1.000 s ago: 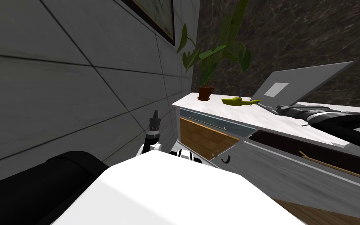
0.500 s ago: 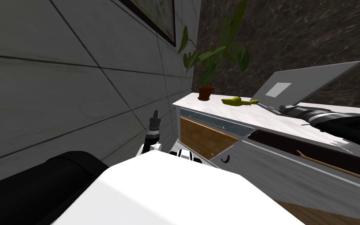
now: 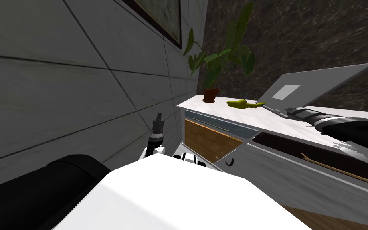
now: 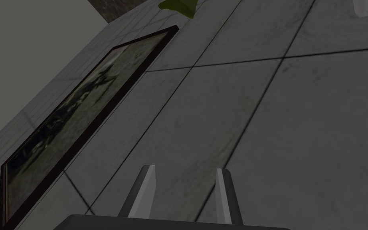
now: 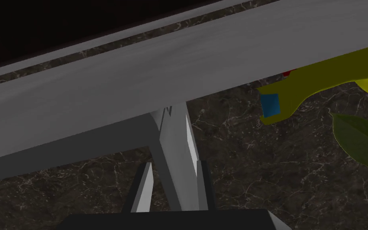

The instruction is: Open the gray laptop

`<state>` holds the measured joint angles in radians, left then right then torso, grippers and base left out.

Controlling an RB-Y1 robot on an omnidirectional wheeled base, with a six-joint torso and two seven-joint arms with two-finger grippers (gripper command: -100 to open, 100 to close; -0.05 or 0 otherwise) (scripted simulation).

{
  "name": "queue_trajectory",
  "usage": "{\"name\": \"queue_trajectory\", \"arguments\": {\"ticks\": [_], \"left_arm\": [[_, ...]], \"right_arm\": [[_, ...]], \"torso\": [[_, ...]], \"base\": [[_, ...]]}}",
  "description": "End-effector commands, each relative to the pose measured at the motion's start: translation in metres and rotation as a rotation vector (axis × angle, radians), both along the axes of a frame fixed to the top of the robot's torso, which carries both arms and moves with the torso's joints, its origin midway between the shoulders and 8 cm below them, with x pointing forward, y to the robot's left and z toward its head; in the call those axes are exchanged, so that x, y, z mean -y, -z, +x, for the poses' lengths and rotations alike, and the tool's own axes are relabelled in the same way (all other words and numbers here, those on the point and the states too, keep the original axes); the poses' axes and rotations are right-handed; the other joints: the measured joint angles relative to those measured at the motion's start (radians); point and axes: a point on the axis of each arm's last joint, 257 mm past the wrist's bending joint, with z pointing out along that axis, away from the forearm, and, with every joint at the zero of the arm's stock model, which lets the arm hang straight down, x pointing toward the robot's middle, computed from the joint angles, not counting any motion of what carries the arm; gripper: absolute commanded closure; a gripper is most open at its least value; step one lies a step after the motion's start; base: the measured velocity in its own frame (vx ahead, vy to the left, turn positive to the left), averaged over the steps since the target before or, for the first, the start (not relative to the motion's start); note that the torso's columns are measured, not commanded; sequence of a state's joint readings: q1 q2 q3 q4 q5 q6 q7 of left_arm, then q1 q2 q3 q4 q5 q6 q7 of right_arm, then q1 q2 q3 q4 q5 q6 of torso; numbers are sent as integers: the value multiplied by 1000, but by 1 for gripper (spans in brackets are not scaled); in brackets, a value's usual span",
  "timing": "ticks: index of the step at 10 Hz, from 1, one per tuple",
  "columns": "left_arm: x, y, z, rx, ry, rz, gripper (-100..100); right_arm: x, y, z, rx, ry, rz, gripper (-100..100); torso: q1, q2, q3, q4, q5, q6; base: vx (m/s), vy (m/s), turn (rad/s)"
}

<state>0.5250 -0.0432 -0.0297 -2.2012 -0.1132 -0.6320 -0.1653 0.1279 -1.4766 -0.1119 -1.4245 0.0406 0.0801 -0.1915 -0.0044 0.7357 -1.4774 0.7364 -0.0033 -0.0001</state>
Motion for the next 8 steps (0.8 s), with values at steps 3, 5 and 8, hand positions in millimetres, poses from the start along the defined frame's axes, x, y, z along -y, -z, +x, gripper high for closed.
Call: {"name": "queue_trajectory", "arguments": {"ticks": [3,5,8], "left_arm": [[0,0,0,0,0,0,0],[0,0,0,0,0,0,0],[0,0,0,0,0,0,0]], "right_arm": [[3,7,0,71,11,193,100],[5,11,0,101,18,275,100],[8,19,1,160,30,438,100]], "torso": [[0,0,0,0,0,1],[0,1,0,1,0,0],[-1,0,1,-1,-2,0]], "base": [[-16,-12,26],[-26,-16,34],[-26,-20,35]]}}
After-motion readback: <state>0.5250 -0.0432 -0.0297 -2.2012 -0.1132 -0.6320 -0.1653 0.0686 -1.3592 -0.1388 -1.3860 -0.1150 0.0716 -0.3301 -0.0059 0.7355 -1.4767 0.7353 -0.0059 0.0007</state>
